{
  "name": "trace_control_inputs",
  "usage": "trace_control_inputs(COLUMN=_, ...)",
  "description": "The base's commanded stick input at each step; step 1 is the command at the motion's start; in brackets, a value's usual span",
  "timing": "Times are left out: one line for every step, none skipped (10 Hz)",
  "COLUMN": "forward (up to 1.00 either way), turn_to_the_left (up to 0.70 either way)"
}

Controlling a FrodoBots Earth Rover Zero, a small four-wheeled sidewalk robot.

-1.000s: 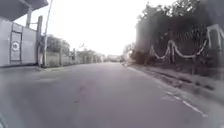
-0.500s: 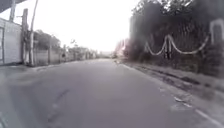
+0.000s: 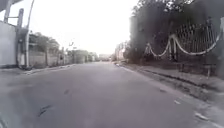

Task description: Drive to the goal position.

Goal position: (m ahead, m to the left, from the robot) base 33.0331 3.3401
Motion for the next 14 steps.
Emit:
trace_control_inputs(forward=1.00, turn_to_the_left=0.00)
trace_control_inputs(forward=1.00, turn_to_the_left=0.00)
trace_control_inputs(forward=1.00, turn_to_the_left=0.00)
trace_control_inputs(forward=1.00, turn_to_the_left=0.00)
trace_control_inputs(forward=1.00, turn_to_the_left=0.00)
trace_control_inputs(forward=1.00, turn_to_the_left=0.00)
trace_control_inputs(forward=1.00, turn_to_the_left=0.00)
trace_control_inputs(forward=1.00, turn_to_the_left=0.00)
trace_control_inputs(forward=1.00, turn_to_the_left=0.00)
trace_control_inputs(forward=1.00, turn_to_the_left=0.00)
trace_control_inputs(forward=1.00, turn_to_the_left=0.00)
trace_control_inputs(forward=1.00, turn_to_the_left=0.00)
trace_control_inputs(forward=1.00, turn_to_the_left=0.00)
trace_control_inputs(forward=1.00, turn_to_the_left=0.00)
